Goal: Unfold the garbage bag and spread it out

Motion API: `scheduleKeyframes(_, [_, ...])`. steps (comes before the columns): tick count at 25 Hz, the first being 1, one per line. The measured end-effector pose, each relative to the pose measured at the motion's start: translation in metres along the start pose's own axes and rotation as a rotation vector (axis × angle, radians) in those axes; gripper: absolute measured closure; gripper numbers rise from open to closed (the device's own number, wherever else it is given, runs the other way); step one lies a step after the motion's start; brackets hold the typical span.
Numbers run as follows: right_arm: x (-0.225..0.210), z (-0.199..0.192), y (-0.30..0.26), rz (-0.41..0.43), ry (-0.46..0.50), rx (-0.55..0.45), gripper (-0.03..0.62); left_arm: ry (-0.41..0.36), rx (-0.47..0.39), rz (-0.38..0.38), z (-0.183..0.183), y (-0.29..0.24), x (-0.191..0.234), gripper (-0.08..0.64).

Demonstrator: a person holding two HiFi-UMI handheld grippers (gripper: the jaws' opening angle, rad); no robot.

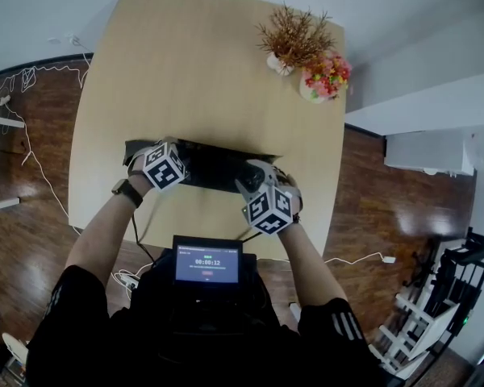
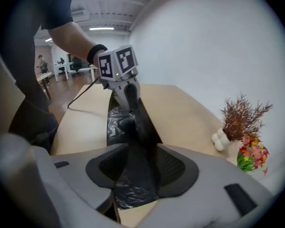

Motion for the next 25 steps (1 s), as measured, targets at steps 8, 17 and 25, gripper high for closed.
scheduleKeyframes(8, [-0.014,-0.046,-0.072,0.123,-0.008,0.189,0.376,-0.094,0.073,0.02,0.009,-0.016,0.028,0.445])
scheduleKeyframes(17, [-0.022,-0.074,-0.099,0.249,-0.027,0.283,0.252,-0.243,0.295,-0.062,-0.011,-0.052,0.05,0.368])
scheduleKeyframes(25, [-0.03,-0.071,-0.103,0.269,-0.068,0.258,0.247,-0.168,0.335,-0.126,-0.02,-0.067,0.055,0.357])
Point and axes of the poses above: the fingertips, and each gripper's own axes: y backward along the fingers, x to its left, z out of its top, the point moved 5 cm from there along y, backward along the fingers, and after that the axes turned 2 degrees about z, right-handed, at the moved point
